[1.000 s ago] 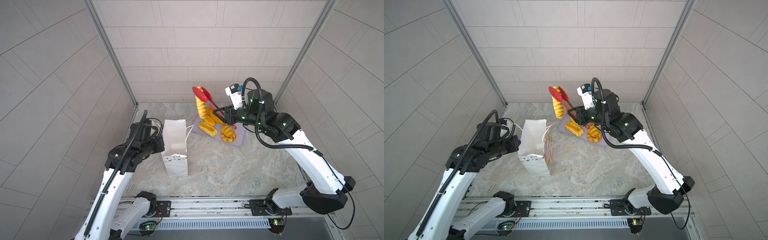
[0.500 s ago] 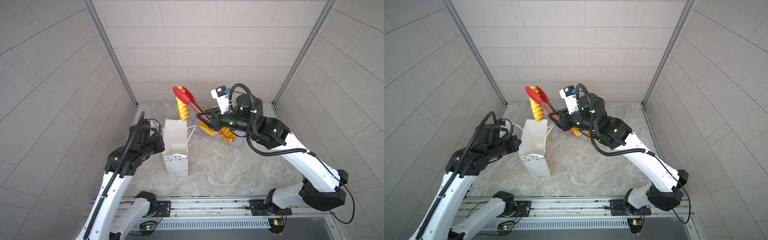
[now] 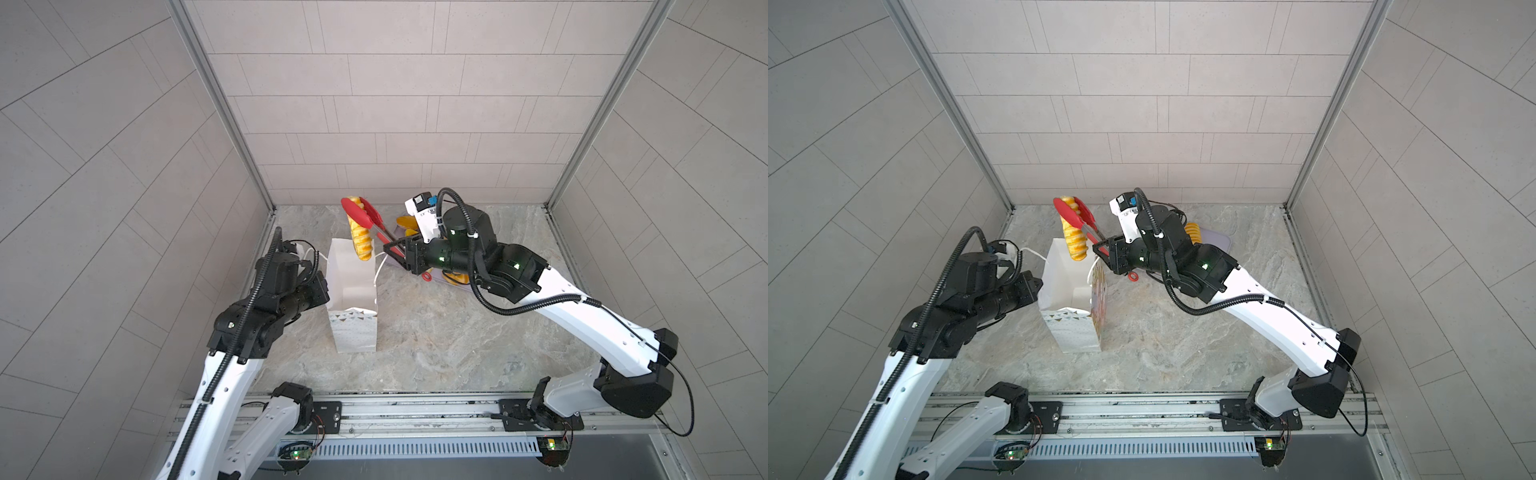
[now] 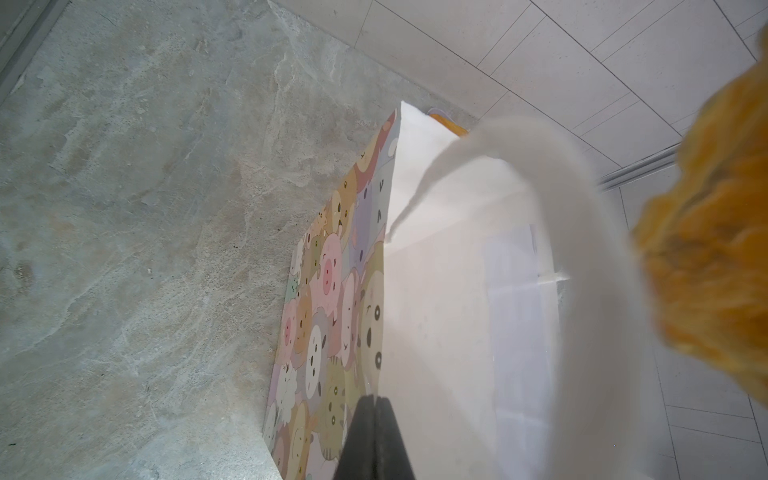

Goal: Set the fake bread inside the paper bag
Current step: 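Lift the striped roll with the tongs and carry it toward the bag, then open the tongs over the bag mouth to drop the striped roll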

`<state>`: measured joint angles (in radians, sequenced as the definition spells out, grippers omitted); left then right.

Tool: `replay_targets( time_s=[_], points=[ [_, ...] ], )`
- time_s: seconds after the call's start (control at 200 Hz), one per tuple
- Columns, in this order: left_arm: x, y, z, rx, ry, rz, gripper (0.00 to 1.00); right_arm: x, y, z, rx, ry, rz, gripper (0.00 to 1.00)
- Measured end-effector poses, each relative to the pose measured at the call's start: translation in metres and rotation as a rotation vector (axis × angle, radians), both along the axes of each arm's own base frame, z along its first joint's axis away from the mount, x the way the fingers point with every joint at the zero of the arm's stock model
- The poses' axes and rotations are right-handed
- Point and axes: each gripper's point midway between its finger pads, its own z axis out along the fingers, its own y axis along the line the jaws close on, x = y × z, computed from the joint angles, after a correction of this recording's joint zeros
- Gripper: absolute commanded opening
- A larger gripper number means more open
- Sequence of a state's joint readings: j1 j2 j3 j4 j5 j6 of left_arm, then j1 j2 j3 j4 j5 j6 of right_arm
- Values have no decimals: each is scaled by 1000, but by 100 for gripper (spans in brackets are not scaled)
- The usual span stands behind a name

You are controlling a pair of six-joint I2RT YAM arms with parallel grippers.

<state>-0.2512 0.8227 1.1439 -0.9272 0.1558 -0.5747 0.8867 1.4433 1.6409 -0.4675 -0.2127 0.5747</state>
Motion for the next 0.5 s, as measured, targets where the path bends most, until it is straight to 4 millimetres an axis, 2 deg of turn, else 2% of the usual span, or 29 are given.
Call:
replay_targets(
  time_s=[0.13,0.5],
  points=[
    [2,-1,1,-9,-4,5,0,-3,4,-15,-25,22,9,37],
    [3,-2,1,-17,-11,6,0,-4,1,-41,-96,44,-2,39]
  ],
)
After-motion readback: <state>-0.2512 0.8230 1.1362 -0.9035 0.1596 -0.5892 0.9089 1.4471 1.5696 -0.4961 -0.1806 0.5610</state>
